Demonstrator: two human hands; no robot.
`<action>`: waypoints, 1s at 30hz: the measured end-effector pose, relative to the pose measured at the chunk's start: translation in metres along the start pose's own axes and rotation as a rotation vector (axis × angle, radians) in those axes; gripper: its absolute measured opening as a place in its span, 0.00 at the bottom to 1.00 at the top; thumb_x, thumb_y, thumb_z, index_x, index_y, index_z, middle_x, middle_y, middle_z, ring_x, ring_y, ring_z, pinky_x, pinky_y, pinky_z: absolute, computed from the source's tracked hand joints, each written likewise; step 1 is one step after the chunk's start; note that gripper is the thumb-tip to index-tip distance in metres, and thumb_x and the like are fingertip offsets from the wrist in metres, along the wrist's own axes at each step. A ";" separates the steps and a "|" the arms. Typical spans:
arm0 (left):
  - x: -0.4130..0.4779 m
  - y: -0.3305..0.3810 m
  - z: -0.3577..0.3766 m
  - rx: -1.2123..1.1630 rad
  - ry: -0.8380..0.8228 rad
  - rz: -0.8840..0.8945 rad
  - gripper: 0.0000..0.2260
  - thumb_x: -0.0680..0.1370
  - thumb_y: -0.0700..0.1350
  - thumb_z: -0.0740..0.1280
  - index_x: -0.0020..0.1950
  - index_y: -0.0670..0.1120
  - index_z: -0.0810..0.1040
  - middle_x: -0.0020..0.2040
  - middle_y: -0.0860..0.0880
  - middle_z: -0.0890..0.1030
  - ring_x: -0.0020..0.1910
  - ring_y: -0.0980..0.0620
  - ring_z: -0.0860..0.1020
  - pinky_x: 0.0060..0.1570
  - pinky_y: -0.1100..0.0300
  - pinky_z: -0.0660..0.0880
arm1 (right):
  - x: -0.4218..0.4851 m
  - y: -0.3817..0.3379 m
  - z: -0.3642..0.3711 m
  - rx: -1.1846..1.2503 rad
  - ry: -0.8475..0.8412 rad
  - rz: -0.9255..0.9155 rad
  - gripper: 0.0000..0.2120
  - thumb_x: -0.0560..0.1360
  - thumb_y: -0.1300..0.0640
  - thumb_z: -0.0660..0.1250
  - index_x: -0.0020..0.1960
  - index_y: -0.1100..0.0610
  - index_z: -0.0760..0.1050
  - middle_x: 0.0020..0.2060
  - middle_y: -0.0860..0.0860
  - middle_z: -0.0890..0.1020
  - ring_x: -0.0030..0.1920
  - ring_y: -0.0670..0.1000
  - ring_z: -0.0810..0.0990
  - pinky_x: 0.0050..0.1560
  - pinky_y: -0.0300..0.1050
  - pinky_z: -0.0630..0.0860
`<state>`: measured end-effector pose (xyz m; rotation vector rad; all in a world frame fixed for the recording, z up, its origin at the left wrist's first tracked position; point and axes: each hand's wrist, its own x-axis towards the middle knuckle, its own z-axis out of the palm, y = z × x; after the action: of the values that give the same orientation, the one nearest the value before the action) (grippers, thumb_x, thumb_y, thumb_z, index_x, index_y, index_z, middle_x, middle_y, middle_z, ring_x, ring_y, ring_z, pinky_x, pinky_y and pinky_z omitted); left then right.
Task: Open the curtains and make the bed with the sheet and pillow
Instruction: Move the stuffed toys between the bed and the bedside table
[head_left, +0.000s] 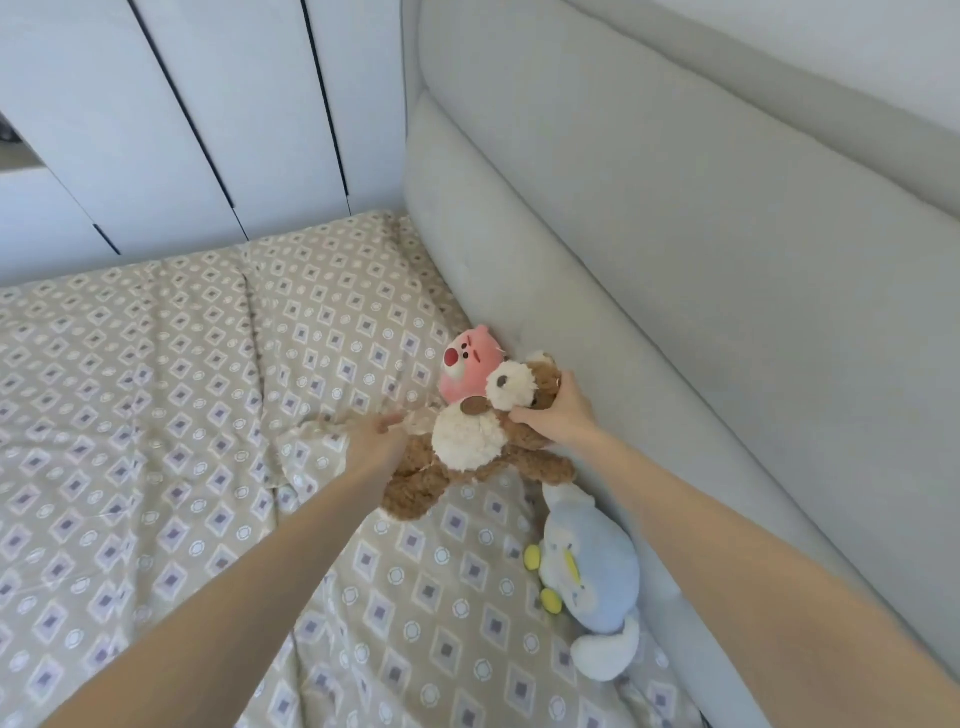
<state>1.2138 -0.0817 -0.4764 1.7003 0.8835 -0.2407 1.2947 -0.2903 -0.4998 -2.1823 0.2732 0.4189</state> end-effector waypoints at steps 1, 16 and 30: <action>0.003 -0.001 0.004 -0.012 -0.008 -0.009 0.19 0.77 0.35 0.57 0.66 0.46 0.73 0.41 0.49 0.73 0.38 0.52 0.71 0.48 0.54 0.73 | 0.001 0.006 0.004 -0.046 0.013 -0.008 0.35 0.65 0.51 0.77 0.65 0.57 0.64 0.60 0.53 0.75 0.61 0.55 0.75 0.55 0.45 0.75; 0.058 -0.029 0.065 0.031 -0.105 -0.029 0.18 0.78 0.37 0.58 0.67 0.47 0.73 0.70 0.46 0.69 0.52 0.51 0.72 0.59 0.53 0.72 | 0.043 0.040 0.046 -0.664 0.220 -0.161 0.36 0.70 0.50 0.75 0.69 0.54 0.58 0.61 0.57 0.68 0.58 0.60 0.73 0.43 0.51 0.73; 0.069 -0.044 0.066 0.004 -0.097 -0.052 0.18 0.78 0.37 0.57 0.66 0.49 0.73 0.69 0.45 0.69 0.51 0.52 0.75 0.60 0.53 0.72 | 0.050 0.098 0.053 -0.567 0.071 0.038 0.38 0.75 0.52 0.69 0.75 0.59 0.50 0.68 0.61 0.61 0.59 0.61 0.75 0.55 0.51 0.73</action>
<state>1.2515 -0.1083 -0.5707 1.6569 0.8566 -0.3569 1.2965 -0.3085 -0.6201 -2.7543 0.2559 0.4827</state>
